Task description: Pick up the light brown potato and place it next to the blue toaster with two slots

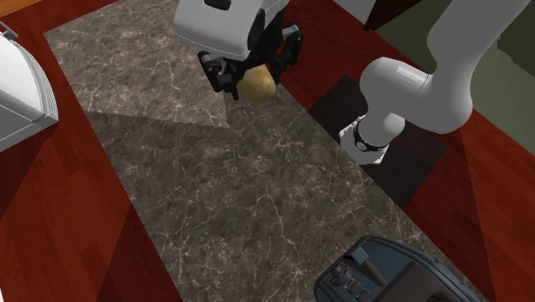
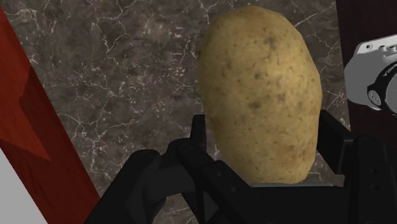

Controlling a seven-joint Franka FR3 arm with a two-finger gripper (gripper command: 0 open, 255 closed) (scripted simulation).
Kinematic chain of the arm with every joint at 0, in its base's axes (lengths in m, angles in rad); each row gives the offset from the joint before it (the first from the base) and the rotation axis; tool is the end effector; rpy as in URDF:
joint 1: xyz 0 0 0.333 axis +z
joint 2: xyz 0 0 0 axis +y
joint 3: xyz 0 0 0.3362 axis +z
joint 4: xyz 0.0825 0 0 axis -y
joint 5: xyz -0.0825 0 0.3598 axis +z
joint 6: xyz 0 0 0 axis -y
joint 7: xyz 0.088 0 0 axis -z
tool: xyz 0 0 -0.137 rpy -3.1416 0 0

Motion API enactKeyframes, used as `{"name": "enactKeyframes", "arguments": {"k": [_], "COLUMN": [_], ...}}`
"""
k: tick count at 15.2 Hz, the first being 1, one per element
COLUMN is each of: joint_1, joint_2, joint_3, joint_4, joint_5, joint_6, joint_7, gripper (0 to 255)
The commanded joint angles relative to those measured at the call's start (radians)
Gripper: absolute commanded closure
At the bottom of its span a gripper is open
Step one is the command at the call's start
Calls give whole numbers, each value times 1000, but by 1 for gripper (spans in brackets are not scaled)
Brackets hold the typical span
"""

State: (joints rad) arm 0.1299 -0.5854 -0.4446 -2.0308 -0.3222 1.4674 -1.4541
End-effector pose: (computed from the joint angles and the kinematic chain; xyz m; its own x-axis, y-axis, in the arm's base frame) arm 0.2951 -0.1968 0.6231 0.3792 0.9215 -0.0837 0.9241 -0.3817 -0.0164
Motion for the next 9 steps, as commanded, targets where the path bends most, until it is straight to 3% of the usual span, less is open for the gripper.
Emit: {"name": "enactKeyframes", "arguments": {"k": [1,9], "joint_1": [5,38], "joint_2": [-28,-112], "joint_3": [47,228], "joint_4": [-28,-116], "joint_5": [16,110], "joint_6": [-13,-51], "joint_7": [52,251], "gripper": [255,255]}}
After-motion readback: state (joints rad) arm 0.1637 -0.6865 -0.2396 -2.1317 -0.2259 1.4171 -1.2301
